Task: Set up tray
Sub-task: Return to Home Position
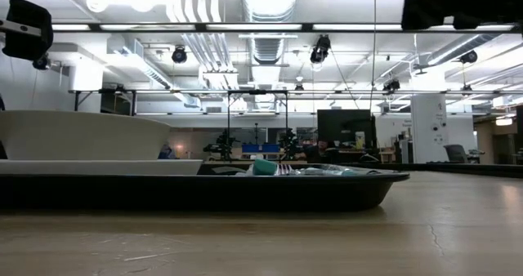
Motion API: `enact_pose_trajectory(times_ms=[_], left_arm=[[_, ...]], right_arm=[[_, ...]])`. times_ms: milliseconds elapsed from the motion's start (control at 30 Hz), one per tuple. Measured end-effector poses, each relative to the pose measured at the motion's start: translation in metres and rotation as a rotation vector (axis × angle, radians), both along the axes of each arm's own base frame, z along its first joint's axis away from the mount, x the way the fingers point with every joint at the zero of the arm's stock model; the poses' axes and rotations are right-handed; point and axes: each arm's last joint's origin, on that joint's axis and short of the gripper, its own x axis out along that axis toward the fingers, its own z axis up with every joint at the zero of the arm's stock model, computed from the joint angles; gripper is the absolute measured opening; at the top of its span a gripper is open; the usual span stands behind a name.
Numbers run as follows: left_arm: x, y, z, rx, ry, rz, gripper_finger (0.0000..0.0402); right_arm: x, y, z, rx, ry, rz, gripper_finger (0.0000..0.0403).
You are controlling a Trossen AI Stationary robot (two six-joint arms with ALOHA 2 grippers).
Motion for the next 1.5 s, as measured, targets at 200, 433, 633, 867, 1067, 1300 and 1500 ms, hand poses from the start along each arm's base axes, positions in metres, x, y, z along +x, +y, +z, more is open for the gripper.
enact_pose_trajectory(times_ms=[200, 433, 633, 867, 1067, 1300, 1500], left_arm=[[0.0, 0.0, 0.0, 0.0, 0.0, 0.0, 0.0079], [0.0, 0.0, 0.0, 0.0, 0.0, 0.0, 0.0079], [0.0, 0.0, 0.0, 0.0, 0.0, 0.0, 0.0079], [0.0, 0.0, 0.0, 0.0, 0.0, 0.0, 0.0079], [0.0, 0.0, 0.0, 0.0, 0.0, 0.0, 0.0079], [0.0, 0.0, 0.0, 0.0, 0.0, 0.0, 0.0079], [0.0, 0.0, 0.0, 0.001, 0.0, 0.0, 0.0079]], right_arm=[[-0.021, -0.008, -0.003, -0.029, -0.123, -0.02, 0.0072], [-0.039, -0.012, -0.01, -0.003, -0.258, -0.032, 0.0071], [-0.048, -0.014, -0.023, 0.023, -0.383, -0.036, 0.008], [-0.052, -0.015, -0.024, 0.052, -0.392, -0.037, 0.0083], [-0.05, -0.015, -0.031, 0.039, -0.315, -0.039, 0.0074], [-0.048, -0.015, -0.049, -0.055, -0.158, -0.035, 0.0069], [-0.048, -0.018, -0.062, -0.129, -0.025, -0.119, 0.0077]])
